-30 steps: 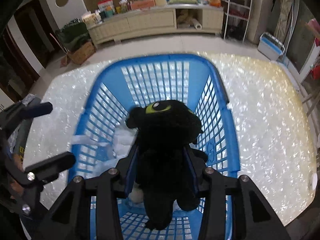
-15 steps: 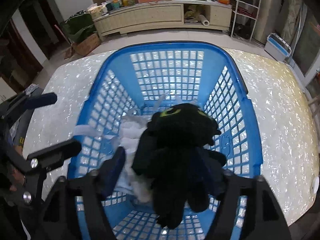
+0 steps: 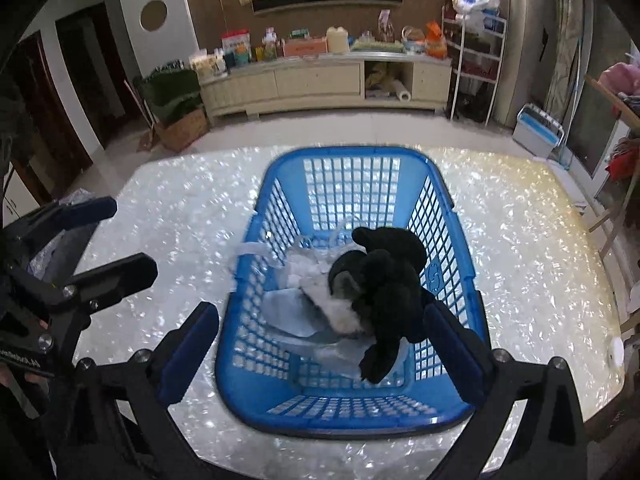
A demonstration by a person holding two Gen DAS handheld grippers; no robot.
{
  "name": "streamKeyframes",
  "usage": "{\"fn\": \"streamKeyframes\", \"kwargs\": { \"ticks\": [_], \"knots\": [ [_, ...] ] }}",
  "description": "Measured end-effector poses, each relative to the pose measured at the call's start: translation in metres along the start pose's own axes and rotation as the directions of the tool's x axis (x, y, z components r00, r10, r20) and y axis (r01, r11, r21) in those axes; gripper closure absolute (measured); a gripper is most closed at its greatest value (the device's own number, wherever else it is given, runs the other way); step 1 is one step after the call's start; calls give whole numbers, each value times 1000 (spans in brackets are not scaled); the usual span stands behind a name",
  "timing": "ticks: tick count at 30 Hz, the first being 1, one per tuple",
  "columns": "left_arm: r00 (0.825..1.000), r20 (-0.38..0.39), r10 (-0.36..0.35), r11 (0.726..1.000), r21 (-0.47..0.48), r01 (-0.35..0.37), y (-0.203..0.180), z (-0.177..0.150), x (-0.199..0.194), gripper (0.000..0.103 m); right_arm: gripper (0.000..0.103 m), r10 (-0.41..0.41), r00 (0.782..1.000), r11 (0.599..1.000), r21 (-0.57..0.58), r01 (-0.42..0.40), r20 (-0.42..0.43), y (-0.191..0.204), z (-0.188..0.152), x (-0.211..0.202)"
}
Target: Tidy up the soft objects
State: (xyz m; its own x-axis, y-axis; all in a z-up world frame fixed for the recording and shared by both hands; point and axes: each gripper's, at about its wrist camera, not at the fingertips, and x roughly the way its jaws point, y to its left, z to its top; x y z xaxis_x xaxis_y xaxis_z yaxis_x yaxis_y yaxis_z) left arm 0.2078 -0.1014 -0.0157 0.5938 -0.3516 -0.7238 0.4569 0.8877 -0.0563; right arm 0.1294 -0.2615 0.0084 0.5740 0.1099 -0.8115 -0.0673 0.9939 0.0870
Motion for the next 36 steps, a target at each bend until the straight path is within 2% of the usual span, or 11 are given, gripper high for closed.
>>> {"fn": "streamKeyframes", "kwargs": {
  "ticks": [4, 9, 14, 23, 36],
  "knots": [
    [999, 27, -23, 1000, -18, 23, -1, -6, -26, 0, 0, -22, 998, 1000, 2, 22, 61, 12, -1, -25],
    [997, 78, -7, 999, -34, 10, 0, -11, -58, 0, 0, -63, 990, 998, -10, 65, 126, 28, -6, -55],
    [994, 106, 3, 1000, -30, 0, 1, -17, -75, 0, 0, -89, 983, 996, 10, 88, 162, 35, -11, -67],
    [989, 145, 18, 1000, -16, -16, 1, -25, -90, 0, 0, -122, 980, 992, -2, 123, 155, 48, -18, -64],
    [992, 130, 4, 999, -36, 1, 7, -30, -88, 0, 0, -136, 978, 990, -3, 138, 155, 52, -21, -70]
  ]
}}
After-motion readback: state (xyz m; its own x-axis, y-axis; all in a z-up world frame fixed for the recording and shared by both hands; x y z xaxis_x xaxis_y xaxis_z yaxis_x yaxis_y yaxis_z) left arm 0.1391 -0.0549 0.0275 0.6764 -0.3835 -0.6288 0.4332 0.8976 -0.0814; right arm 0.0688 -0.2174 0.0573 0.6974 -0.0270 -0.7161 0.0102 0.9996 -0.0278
